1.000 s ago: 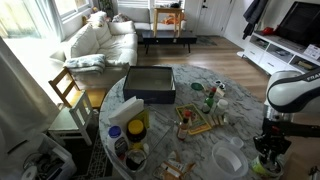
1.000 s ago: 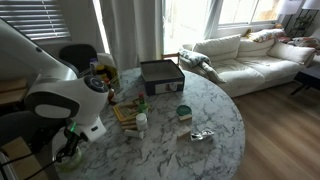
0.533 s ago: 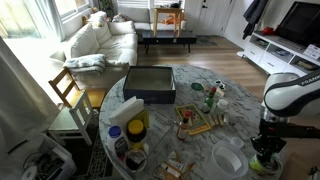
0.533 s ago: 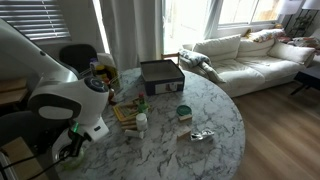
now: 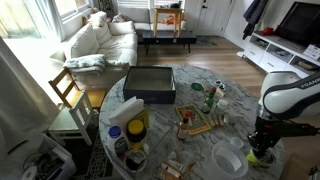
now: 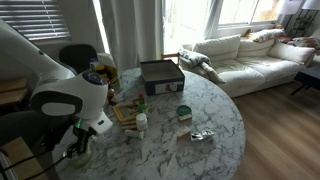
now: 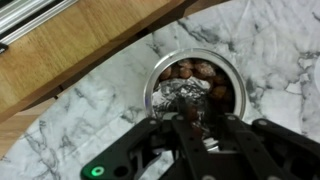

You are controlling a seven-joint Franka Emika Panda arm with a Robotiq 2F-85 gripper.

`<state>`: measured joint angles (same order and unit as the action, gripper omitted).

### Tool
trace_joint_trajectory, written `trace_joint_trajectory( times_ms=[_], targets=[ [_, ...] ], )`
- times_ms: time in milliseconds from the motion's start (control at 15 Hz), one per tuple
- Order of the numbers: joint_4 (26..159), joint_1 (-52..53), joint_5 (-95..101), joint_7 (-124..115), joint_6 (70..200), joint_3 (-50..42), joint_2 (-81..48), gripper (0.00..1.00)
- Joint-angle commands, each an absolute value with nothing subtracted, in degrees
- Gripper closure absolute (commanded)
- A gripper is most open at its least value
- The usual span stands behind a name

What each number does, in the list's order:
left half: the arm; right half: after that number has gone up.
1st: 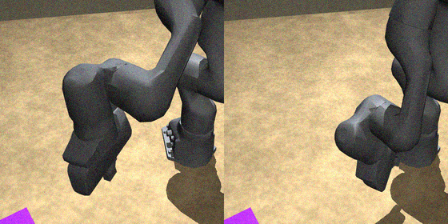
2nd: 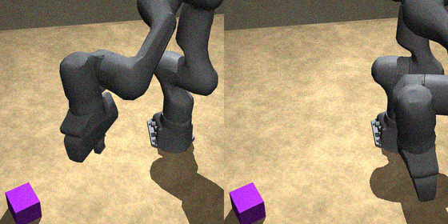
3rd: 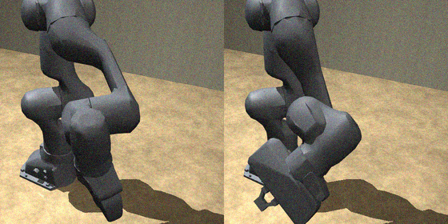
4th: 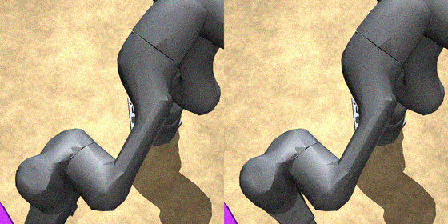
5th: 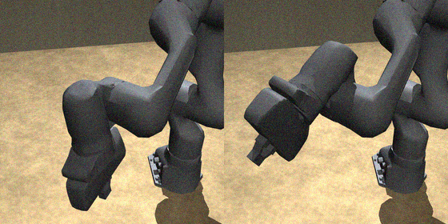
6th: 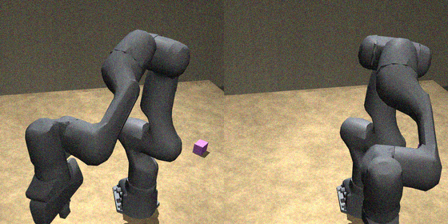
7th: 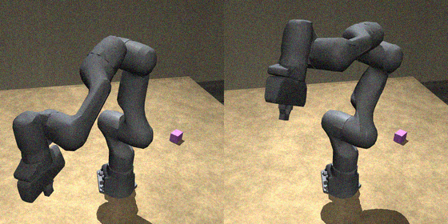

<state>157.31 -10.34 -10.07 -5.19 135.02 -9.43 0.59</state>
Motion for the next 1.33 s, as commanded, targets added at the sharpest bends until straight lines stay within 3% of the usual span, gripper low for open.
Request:
trace_joint_trajectory(
  times_ms=[0, 400, 1267],
  targets=[
    [157.27, -9.82, -8.31, -5.22, 138.07, -9.25, -0.96, 1.0],
    [157.24, -9.79, -7.19, -5.23, 136.97, -9.34, -0.25, 0.97],
    [157.04, -10.09, -6.59, -5.86, 122.06, -9.28, 13.79, 0.97]
  ],
)
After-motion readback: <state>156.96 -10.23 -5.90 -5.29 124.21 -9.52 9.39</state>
